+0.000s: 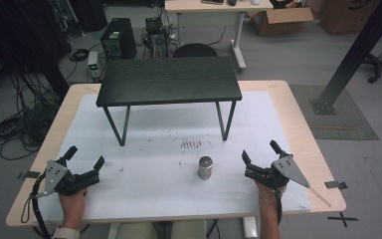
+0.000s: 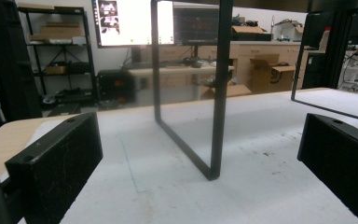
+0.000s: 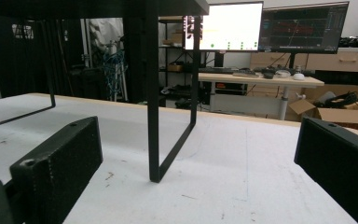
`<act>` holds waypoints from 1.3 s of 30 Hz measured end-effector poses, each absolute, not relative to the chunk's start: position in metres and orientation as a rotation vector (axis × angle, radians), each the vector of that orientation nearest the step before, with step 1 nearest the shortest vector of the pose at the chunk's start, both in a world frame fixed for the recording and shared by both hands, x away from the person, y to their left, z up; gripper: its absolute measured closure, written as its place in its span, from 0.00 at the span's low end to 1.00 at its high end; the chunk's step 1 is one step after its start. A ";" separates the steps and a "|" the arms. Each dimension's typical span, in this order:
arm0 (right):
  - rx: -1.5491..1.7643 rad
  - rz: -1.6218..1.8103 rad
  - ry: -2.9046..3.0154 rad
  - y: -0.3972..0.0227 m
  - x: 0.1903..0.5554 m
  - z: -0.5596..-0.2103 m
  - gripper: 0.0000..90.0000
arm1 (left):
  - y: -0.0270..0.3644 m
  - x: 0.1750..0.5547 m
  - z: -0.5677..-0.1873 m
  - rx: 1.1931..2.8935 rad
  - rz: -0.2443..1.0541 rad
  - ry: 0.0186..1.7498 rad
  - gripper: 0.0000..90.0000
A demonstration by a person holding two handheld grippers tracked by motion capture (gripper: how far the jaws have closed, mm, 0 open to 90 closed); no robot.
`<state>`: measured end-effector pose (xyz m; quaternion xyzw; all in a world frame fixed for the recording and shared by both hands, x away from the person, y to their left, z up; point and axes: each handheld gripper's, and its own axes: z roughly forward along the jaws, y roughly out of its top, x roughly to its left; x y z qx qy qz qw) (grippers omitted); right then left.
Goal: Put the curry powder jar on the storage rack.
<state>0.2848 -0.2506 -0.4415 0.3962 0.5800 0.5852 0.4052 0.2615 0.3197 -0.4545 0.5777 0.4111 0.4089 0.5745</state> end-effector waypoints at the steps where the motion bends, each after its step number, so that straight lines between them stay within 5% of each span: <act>1: 0.999 1.478 1.466 -0.250 0.284 -0.440 0.00 | 0.320 0.261 -0.454 1.354 0.958 0.963 0.00; 39: 0.864 1.617 1.634 -0.204 0.261 -0.402 0.00 | 0.320 0.261 -0.454 1.351 0.956 0.963 0.00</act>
